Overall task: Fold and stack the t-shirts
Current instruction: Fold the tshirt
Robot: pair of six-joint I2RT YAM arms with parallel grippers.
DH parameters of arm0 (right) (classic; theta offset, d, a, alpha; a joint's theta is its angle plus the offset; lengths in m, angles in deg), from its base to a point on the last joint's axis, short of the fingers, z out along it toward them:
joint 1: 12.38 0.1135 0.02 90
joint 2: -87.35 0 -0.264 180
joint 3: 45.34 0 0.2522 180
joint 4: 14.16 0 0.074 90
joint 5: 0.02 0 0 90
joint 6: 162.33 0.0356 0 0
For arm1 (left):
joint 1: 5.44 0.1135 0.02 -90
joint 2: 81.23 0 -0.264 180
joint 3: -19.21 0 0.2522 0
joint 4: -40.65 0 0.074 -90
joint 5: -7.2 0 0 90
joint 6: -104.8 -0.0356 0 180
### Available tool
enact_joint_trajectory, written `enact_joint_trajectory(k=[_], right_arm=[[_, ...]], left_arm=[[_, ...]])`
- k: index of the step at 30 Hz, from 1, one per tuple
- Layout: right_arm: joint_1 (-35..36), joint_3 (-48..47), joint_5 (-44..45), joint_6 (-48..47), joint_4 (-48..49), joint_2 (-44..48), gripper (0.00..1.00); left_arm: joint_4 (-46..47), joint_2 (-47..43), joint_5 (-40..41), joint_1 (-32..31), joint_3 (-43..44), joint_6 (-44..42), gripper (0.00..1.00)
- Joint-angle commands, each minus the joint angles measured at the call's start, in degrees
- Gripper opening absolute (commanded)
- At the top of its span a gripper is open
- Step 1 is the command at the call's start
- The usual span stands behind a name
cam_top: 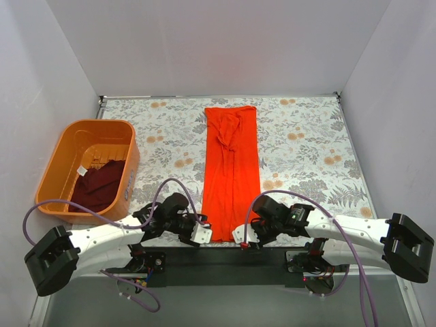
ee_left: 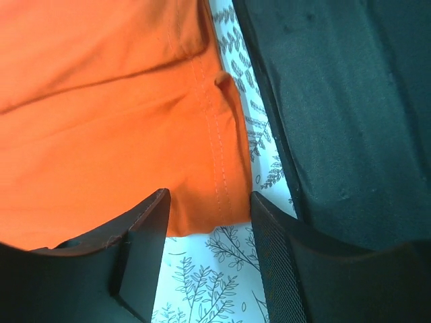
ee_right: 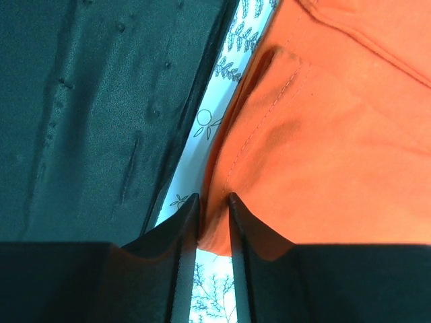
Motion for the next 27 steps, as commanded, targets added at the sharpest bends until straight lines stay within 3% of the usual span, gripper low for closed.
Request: enact_joint_trajectory(k=[1, 16, 19, 20, 24, 27], right_arm=[[0.4, 2.1, 2.1, -0.6, -0.6, -1.2, 0.28], [0.4, 2.1, 2.3, -0.5, -0.6, -2.3, 0.15], [0.4, 2.1, 2.4, -0.4, -0.5, -2.5, 0.09], [0.4, 2.0, 2.4, -0.3, -0.4, -2.5, 0.06], [0.8, 0.6, 2.2, 0.5, -1.9, -1.0, 0.01], [3.7, -1.4, 1.0, 1.4, -4.3, 2.8, 0.01]], left_arm=[[-2.1, -4.6, -1.9, -1.0, 0.2, -1.7, 0.49], [-2.0, 2.9, -0.1, -1.7, -1.0, -4.9, 0.46], [-1.5, 5.5, 1.1, -1.7, -1.1, -4.8, 0.38], [-1.5, 6.1, 1.3, -1.7, -0.8, -4.6, 0.26], [-3.7, 5.2, 0.0, -1.7, 2.1, -3.9, 0.05], [-6.8, 0.5, -3.1, -3.0, 3.4, -3.2, 0.0]])
